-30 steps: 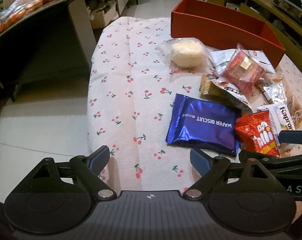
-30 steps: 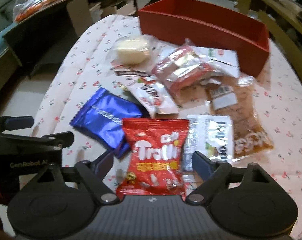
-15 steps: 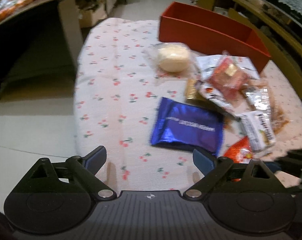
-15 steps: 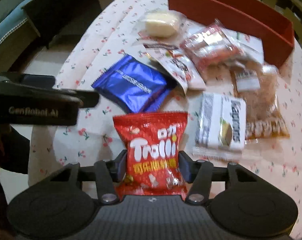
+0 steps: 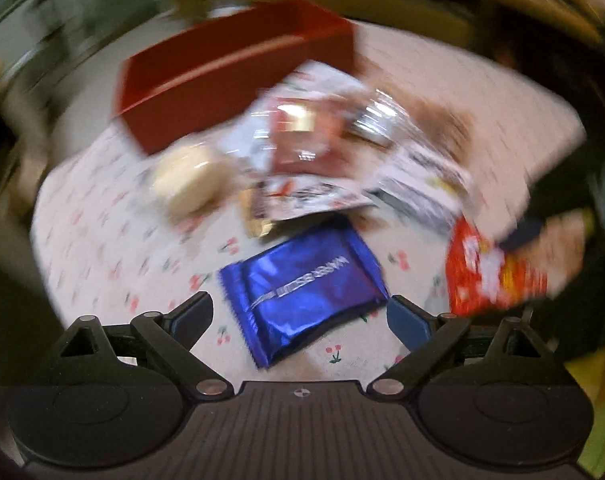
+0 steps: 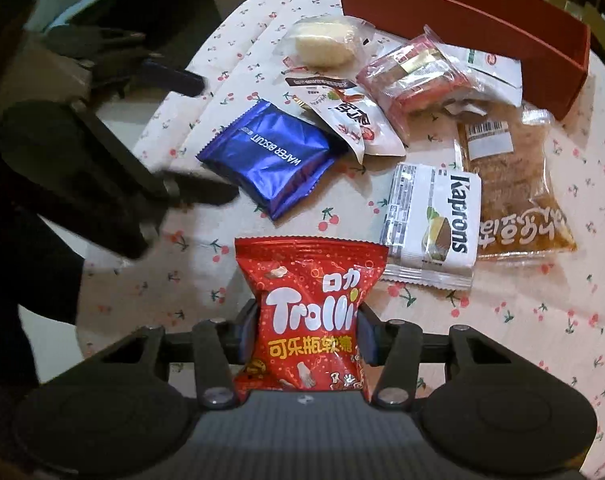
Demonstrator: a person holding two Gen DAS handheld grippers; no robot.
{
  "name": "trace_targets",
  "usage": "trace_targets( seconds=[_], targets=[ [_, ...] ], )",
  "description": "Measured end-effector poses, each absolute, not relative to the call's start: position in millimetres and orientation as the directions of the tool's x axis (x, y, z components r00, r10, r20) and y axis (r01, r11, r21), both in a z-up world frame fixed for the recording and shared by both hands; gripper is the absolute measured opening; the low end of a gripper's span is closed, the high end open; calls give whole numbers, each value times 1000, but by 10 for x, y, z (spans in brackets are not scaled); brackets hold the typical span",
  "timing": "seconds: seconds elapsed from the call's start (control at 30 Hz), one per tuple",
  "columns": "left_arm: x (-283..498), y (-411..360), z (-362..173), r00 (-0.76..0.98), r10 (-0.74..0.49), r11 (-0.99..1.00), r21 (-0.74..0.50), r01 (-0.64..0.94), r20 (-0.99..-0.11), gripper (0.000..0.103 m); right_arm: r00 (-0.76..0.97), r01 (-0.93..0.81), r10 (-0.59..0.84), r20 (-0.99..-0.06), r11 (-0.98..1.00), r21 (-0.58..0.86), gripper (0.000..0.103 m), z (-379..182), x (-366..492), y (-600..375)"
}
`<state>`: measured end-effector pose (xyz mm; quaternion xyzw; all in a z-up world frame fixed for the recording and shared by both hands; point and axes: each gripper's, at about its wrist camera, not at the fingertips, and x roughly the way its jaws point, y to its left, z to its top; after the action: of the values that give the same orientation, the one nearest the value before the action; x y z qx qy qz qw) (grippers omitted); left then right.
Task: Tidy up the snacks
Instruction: 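Grasp the red Trolli bag with the right tool while the left tool grasps the blue wafer biscuit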
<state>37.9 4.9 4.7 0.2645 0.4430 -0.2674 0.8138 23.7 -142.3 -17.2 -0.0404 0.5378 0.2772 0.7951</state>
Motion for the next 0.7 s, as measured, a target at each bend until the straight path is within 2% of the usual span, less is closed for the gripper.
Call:
trace_targets(
  seconds=[0.1, 0.23, 0.27, 0.3, 0.37, 0.47, 0.53, 0.7],
  targets=[
    [398, -101, -71, 410, -229, 560, 225, 797, -883, 96, 244, -463, 441, -863, 835, 296, 66, -142, 260, -1492],
    [501, -202, -246, 366, -229, 364, 269, 892, -902, 96, 225, -430, 450, -864, 842, 327, 66, -175, 324, -1540],
    [545, -212, -295, 354, -219, 338, 270, 901, -909, 99, 217, -420, 453, -865, 843, 337, 66, -196, 335, -1553],
    [613, -201, -323, 340, -227, 334, 255, 907, -913, 103, 210, -410, 453, -866, 845, 343, 66, -214, 351, -1568],
    [761, -175, -353, 276, -233, 369, 178, 912, -933, 103, 204, -392, 461, -864, 847, 359, 66, -232, 377, -1605],
    [829, -108, -382, 204, -247, 462, 69, 884, -947, 100, 214, -377, 457, -863, 854, 359, 66, -210, 395, -1652],
    [755, -107, -383, 219, -246, 514, 64, 855, -944, 97, 220, -372, 451, -865, 859, 353, 66, -202, 390, -1678],
    [456, -149, -323, 261, -215, 622, 74, 780, -941, 78, 237, -380, 424, -874, 868, 318, 66, -205, 306, -1704]
  ],
)
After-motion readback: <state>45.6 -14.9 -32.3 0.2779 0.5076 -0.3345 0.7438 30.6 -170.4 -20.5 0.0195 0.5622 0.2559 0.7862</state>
